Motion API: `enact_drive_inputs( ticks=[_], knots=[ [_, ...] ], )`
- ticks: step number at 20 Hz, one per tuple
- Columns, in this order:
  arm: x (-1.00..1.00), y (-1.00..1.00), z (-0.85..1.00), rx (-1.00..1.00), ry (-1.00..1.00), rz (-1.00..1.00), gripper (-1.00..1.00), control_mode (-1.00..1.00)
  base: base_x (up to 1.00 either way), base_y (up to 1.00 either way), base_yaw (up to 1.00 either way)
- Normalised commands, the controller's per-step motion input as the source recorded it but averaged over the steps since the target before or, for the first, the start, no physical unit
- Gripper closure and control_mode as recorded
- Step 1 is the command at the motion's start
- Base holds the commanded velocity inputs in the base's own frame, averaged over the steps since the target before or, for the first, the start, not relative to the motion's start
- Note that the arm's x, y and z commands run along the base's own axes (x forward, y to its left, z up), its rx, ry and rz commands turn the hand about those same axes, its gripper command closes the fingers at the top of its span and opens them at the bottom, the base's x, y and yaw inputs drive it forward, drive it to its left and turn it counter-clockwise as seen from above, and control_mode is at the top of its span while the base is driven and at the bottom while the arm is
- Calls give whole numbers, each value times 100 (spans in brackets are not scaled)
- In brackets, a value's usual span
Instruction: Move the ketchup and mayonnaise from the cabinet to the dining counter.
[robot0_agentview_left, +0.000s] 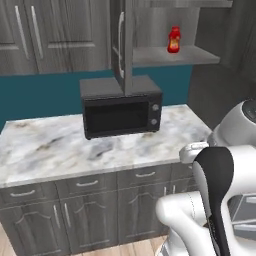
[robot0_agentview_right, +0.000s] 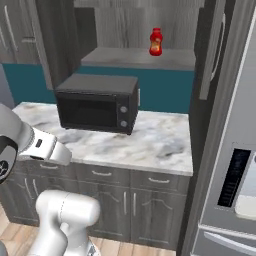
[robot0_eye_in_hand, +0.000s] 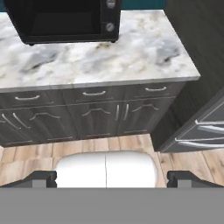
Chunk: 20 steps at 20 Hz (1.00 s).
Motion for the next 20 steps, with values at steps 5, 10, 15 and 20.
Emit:
enact_drive_inputs(
  ticks=[5, 10, 15, 20],
  knots=[
    [0, 0, 0, 0, 0, 0, -100, 100, 61, -29, -19],
    [0, 0, 0, 0, 0, 0, -100, 100, 65, -33, -18],
    [0, 0, 0, 0, 0, 0, -100, 100, 72, -19, -12],
    [0, 0, 0, 0, 0, 0, -100, 100, 64, -1, -7]
  ],
)
